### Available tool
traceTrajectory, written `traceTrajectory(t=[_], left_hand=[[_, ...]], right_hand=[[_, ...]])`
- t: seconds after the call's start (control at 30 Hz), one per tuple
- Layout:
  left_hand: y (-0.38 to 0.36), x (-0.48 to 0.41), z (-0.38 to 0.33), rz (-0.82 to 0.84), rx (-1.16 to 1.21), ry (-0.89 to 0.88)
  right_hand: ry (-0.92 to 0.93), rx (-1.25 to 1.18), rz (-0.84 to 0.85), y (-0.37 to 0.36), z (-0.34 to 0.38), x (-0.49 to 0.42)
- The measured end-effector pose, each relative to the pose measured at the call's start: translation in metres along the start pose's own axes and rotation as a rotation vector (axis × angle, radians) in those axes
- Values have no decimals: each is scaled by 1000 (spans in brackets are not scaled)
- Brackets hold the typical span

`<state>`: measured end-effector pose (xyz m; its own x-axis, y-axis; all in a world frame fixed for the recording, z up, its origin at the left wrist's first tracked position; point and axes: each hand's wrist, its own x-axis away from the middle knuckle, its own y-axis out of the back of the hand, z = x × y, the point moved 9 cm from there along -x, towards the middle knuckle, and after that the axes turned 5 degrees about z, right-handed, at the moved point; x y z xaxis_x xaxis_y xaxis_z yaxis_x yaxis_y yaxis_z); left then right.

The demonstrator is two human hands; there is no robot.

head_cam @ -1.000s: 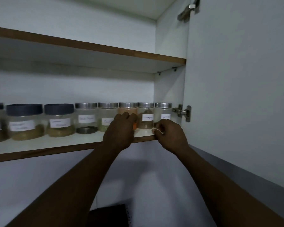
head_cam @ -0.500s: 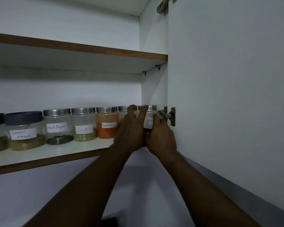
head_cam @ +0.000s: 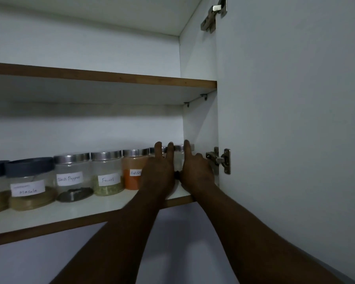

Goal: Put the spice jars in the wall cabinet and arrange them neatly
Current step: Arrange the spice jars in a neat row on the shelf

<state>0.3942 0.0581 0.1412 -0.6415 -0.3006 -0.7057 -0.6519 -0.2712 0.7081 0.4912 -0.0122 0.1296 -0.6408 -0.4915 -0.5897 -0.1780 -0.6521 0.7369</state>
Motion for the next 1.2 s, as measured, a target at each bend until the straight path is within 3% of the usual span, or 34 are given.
traceTrajectory(t=[0.6, 1.0, 1.2], left_hand=[[-53, -60, 38, 276, 41, 61], [-52, -63, 41, 132, 98, -3], [-43, -57, 66, 163, 265, 181]], right_hand=[[28, 170, 160, -42, -5, -75], [10, -28, 15, -29, -10, -71], [325, -153, 156, -42, 27, -54]])
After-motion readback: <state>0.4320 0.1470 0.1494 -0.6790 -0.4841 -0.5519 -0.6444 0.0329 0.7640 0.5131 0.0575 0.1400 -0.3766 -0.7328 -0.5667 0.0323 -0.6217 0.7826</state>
